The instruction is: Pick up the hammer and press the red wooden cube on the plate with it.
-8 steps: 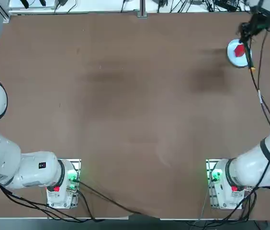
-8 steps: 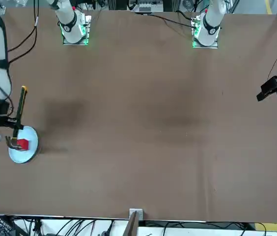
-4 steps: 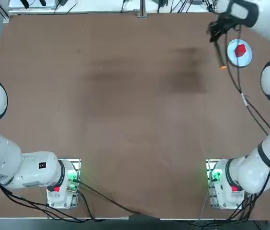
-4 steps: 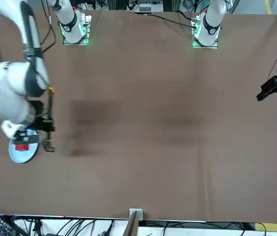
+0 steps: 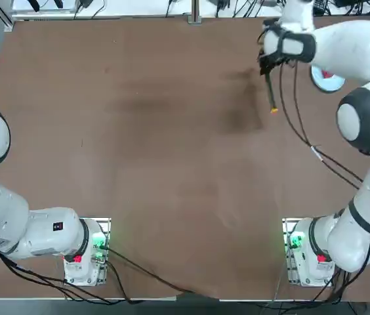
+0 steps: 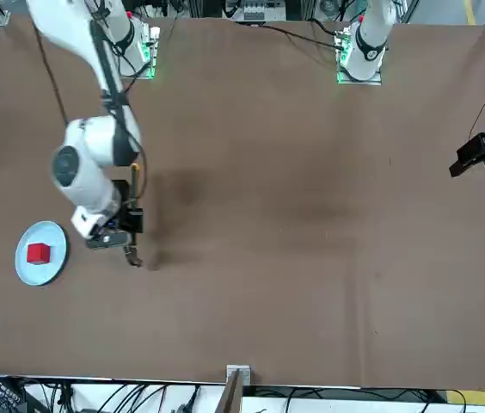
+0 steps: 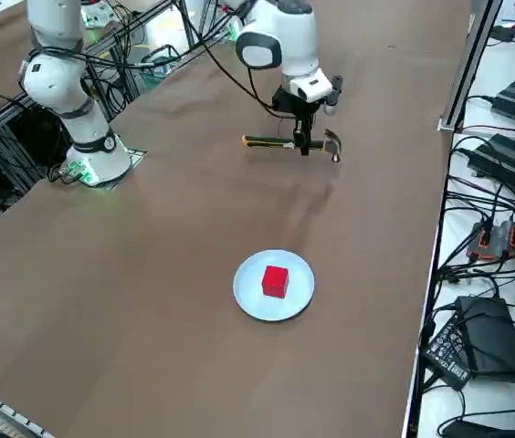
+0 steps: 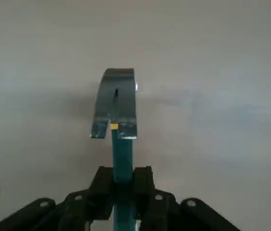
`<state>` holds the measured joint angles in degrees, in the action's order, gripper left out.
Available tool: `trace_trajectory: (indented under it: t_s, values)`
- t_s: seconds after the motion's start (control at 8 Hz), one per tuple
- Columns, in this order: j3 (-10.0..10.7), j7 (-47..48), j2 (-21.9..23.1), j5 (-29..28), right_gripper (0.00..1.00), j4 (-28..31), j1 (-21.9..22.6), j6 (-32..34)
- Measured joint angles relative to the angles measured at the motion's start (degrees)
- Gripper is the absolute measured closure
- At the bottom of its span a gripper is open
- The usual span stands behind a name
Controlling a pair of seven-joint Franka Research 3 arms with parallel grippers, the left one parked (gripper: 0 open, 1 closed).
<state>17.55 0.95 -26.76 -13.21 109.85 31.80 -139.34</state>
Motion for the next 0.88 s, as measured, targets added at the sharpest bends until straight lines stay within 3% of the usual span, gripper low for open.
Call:
trace_trajectory:
  t_s: [0.25, 0.62, 0.88]
  values:
    - [-0.01, 3.9, -2.97, 0.0, 0.79, 0.44, 2.73, -1.9]
    - [0.05, 4.21, -4.33, -0.01, 0.79, 0.43, 3.11, -2.09]
    - [0.23, 4.22, -4.35, -0.01, 0.71, 0.42, 3.1, -2.09]
